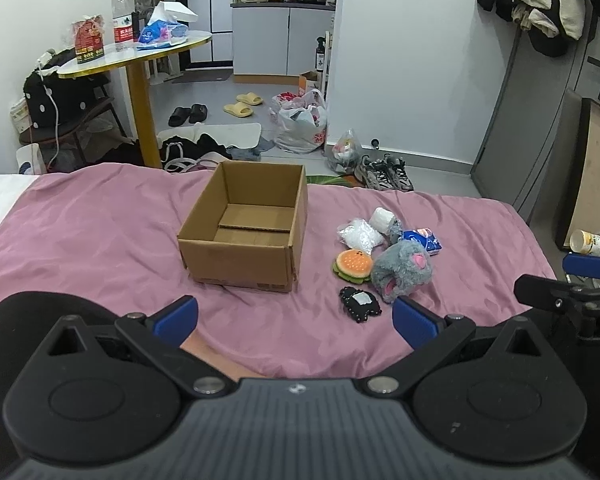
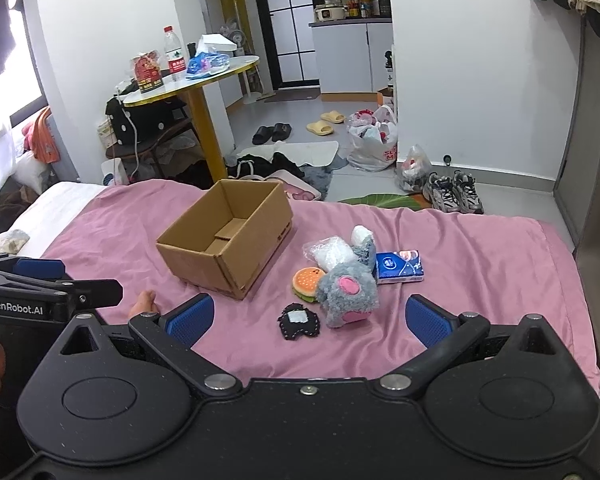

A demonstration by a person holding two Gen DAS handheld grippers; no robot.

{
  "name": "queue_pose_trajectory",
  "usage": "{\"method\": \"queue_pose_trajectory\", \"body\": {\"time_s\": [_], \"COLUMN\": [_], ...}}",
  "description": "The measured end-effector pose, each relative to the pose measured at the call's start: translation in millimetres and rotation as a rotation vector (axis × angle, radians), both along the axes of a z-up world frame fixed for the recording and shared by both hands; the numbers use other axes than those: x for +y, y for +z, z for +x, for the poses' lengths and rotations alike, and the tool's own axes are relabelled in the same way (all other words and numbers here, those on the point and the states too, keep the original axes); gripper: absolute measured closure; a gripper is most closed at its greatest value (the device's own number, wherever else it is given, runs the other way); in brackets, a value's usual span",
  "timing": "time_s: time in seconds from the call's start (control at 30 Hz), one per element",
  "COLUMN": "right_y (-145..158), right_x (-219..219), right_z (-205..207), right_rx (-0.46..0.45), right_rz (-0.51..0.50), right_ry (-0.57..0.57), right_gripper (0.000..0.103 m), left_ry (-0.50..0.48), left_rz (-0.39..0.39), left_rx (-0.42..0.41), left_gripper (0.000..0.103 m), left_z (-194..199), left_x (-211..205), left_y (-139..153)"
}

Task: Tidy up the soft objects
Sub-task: 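Move the left tool to the grey plush mouse and close on it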

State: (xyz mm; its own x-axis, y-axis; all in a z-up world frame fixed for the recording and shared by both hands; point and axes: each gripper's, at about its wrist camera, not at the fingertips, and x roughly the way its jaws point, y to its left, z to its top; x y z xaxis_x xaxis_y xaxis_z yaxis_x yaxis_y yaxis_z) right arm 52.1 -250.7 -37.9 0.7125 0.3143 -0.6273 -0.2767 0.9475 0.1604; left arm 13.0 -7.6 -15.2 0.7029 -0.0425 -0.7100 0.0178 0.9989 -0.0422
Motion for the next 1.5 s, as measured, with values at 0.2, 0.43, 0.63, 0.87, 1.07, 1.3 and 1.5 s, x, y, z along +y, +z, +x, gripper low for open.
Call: {"method": "queue_pose_trajectory", "body": {"time_s": [0.2, 0.43, 0.63, 0.87, 1.07, 1.3, 1.5], "right_y": [-12, -29, -44, -65, -84, -101, -112], "right_x": [-8, -21, -30, -30, -27, -24, -21], "right_z": [16, 30, 44, 71, 98, 113, 126], "right_rx": [0.037, 0.076, 0.102, 0.166, 0.248, 0.291, 0.318], "right_rz": [0.014, 0.035, 0.076, 0.122, 0.142, 0.171, 0.203], "right_ry": [-0.041, -0.081, -0.106, -0.101, -0.117, -0.126, -0.142], "right_gripper": [0.000, 0.000, 0.000, 0.000, 0.013, 0.013, 0.013], "left_ry": [-0.024, -0.050, -0.054, -0.048, -0.035, -0.065, -0.058], "left_rz": [0.007, -0.006, -0.031, -0.055, -0.079, -0.090, -0.090], "left_rx": [0.026, 0.045, 0.070, 0.037, 0.068, 0.110, 0.142], "left_gripper": [0.000, 0.001, 0.003, 0.004, 0.018, 0.019, 0.019], "left_z": [20, 44, 62, 80, 102, 127, 143], "left_x": [-6, -14, -23, -32, -37, -45, -46], "left_y": [-7, -18, -32, -43, -61, -76, -91]}}
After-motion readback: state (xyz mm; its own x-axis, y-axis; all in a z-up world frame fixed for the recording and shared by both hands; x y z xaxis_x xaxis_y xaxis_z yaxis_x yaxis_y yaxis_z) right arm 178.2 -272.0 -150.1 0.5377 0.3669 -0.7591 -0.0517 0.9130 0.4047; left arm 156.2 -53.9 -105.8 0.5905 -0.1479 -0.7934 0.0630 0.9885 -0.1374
